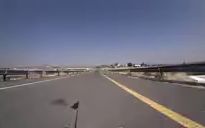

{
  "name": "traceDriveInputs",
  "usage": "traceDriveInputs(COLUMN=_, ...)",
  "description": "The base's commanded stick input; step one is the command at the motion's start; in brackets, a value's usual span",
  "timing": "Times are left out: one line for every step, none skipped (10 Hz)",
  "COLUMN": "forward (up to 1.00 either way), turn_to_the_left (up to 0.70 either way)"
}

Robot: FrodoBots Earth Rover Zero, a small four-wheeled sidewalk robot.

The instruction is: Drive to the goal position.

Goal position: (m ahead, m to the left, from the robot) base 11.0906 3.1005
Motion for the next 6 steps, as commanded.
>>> traceDriveInputs(forward=1.0, turn_to_the_left=0.0)
traceDriveInputs(forward=1.0, turn_to_the_left=0.0)
traceDriveInputs(forward=1.0, turn_to_the_left=0.02)
traceDriveInputs(forward=1.0, turn_to_the_left=0.05)
traceDriveInputs(forward=1.0, turn_to_the_left=0.39)
traceDriveInputs(forward=1.0, turn_to_the_left=0.18)
